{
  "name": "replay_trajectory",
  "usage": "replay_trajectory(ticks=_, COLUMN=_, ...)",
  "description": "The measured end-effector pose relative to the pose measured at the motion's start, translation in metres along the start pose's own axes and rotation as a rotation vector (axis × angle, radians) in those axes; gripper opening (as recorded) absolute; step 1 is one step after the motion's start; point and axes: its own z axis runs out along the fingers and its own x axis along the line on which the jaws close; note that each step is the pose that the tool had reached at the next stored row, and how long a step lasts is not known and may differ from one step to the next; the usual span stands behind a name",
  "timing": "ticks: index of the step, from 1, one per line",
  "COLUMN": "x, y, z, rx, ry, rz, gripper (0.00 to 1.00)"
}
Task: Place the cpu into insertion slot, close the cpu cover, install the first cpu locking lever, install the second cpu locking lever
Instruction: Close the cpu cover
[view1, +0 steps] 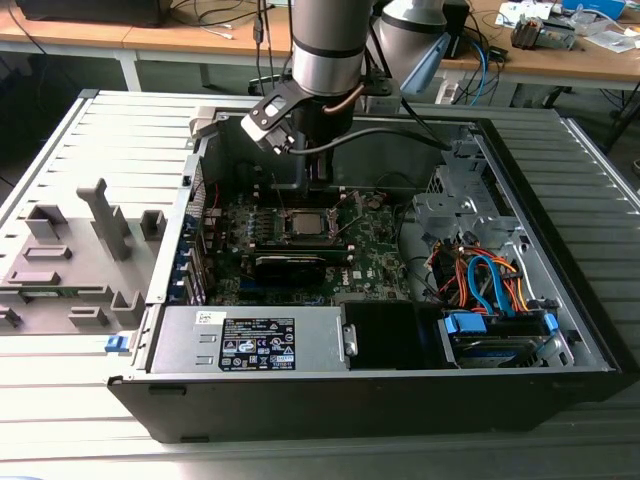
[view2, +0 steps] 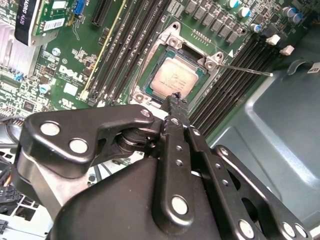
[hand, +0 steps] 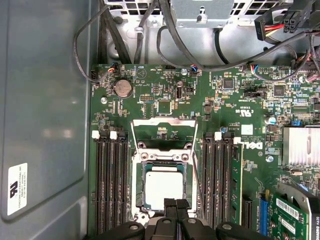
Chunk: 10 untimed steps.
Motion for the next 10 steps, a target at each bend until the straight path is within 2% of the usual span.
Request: replay_trajectory(ticks=10, x=-0.0031, y=0.0005, z=-0.0001, rx=0.0, ry=0.0, rz=0.0, gripper=0.11)
